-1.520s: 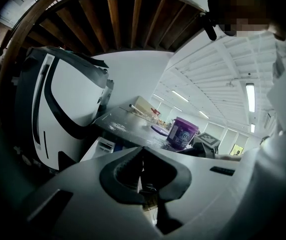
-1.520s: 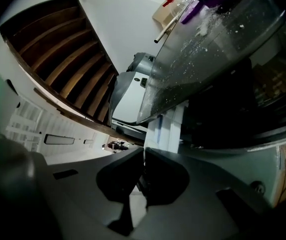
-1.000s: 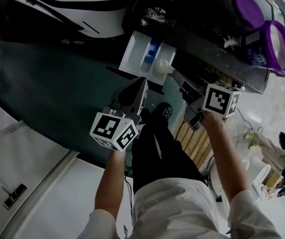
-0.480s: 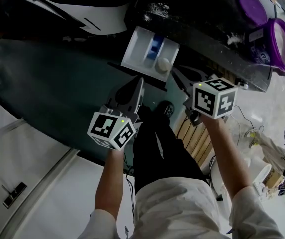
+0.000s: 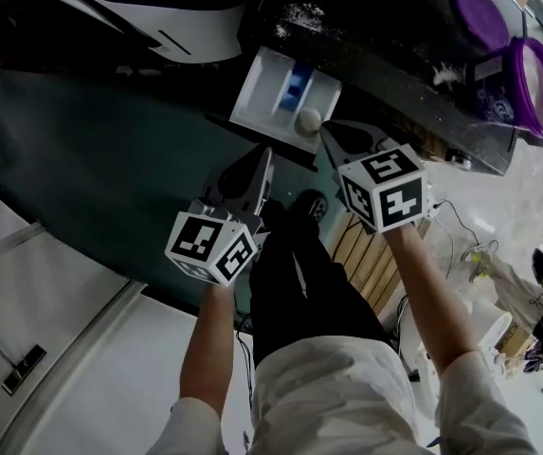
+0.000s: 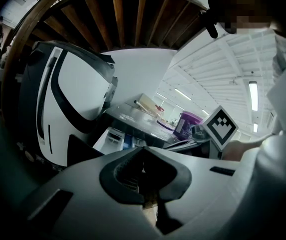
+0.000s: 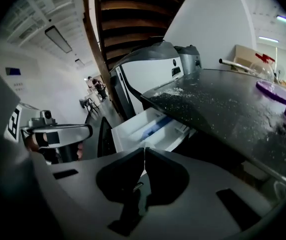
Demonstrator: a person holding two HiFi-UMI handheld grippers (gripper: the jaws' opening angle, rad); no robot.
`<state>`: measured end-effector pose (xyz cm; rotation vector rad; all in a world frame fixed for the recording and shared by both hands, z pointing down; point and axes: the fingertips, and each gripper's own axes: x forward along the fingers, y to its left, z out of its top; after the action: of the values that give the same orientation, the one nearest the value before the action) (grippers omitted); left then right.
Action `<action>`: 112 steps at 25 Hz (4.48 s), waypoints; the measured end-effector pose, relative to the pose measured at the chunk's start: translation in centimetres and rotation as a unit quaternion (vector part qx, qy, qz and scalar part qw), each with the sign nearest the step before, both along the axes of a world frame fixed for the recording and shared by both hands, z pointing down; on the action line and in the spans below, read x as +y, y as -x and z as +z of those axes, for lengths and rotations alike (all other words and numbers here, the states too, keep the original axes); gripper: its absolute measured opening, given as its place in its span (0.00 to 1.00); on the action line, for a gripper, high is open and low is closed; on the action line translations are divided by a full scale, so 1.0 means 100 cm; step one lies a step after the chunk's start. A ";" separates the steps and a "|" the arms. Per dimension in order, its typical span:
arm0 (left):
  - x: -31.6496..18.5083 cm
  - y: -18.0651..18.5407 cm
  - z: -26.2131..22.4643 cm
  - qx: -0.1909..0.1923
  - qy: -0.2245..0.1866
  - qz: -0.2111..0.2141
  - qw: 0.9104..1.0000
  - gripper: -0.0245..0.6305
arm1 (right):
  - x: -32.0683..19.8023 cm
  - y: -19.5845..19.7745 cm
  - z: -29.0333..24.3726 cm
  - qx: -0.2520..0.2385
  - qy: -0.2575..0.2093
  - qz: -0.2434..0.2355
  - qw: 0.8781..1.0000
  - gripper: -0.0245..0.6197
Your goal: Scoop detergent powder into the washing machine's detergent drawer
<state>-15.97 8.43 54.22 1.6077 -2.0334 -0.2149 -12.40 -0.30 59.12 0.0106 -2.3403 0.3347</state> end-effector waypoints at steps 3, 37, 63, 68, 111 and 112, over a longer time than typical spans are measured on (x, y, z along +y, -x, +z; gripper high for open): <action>0.001 -0.001 0.002 -0.001 0.002 -0.001 1.000 0.07 | 0.001 0.002 -0.001 0.012 -0.038 -0.021 0.999 0.06; -0.015 -0.009 0.002 -0.005 0.000 0.020 1.000 0.07 | 0.020 0.005 -0.002 0.062 -0.312 -0.222 0.922 0.06; -0.007 0.004 -0.004 -0.010 0.012 0.020 1.000 0.07 | 0.016 0.004 -0.008 0.055 -0.309 -0.197 0.929 0.05; -0.007 0.003 -0.007 -0.012 0.012 0.020 1.000 0.07 | 0.016 0.003 -0.010 0.060 -0.327 -0.216 0.918 0.05; 0.006 -0.002 -0.097 -0.069 -0.002 -0.006 0.998 0.07 | 0.010 -0.015 -0.092 -0.033 -0.261 -0.140 0.955 0.05; 0.006 -0.003 -0.101 -0.071 -0.003 -0.005 0.997 0.07 | 0.009 -0.016 -0.097 -0.039 -0.253 -0.129 0.958 0.05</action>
<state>-15.71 9.04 44.12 1.6582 -2.1497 -0.1131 -10.81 0.63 49.46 -0.0619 -2.4069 -0.4030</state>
